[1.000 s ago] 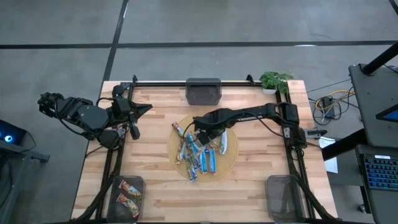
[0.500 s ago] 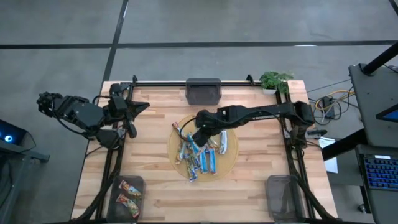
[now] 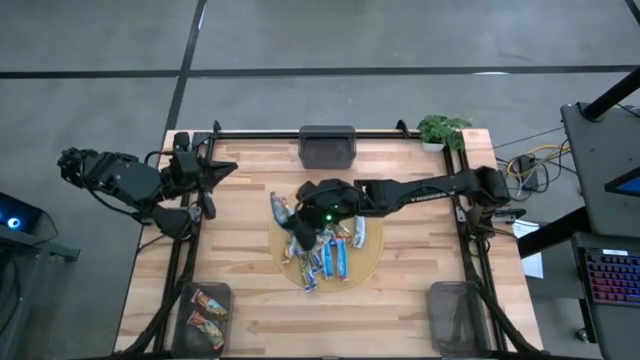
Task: Pick and place Granola Bars by type
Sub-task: Put the red granola bar into the left black bin
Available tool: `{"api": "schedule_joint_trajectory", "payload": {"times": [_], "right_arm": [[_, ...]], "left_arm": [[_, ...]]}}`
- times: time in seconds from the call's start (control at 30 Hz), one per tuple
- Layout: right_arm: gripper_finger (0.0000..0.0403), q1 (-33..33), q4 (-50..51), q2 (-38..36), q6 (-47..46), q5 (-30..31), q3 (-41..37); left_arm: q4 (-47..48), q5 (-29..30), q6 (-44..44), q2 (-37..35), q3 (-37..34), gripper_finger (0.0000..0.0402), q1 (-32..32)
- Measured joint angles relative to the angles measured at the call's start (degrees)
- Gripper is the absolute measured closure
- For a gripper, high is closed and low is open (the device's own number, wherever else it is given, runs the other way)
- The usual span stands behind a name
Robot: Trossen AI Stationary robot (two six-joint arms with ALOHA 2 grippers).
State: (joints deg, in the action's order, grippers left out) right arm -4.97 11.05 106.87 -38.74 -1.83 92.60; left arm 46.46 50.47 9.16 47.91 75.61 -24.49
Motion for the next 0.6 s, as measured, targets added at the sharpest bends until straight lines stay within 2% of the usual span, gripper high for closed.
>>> {"api": "schedule_joint_trajectory", "payload": {"times": [0.1, 0.2, 0.3, 0.43, 0.6], "right_arm": [[0.0347, -0.4, -1.0, 0.0, 0.6, -0.2, 0.0], [0.0347, -0.6, -1.1, 0.0, 1.8, -1.2, 0.0], [0.0347, -1.0, -1.1, 0.0, 2.0, -1.6, 0.1], [0.0347, -2.1, -1.0, 0.0, 4.6, -1.9, 1.9], [0.0347, -3.1, -0.9, 0.0, 8.5, -2.1, 5.9]], "left_arm": [[0.4, -3.3, -0.2, 0.0, 0.0, 0.0402, 0.0], [0.9, -13.2, -0.1, -0.3, 0.0, 0.0402, 0.0], [0.6, -19.9, 2.8, -0.2, 0.0, 0.0402, 0.0], [0.7, -21.2, 8.8, -0.1, 0.0, 0.0391, 0.0], [0.7, -22.5, 12.6, -0.1, 0.0, 0.0332, 0.0]]}}
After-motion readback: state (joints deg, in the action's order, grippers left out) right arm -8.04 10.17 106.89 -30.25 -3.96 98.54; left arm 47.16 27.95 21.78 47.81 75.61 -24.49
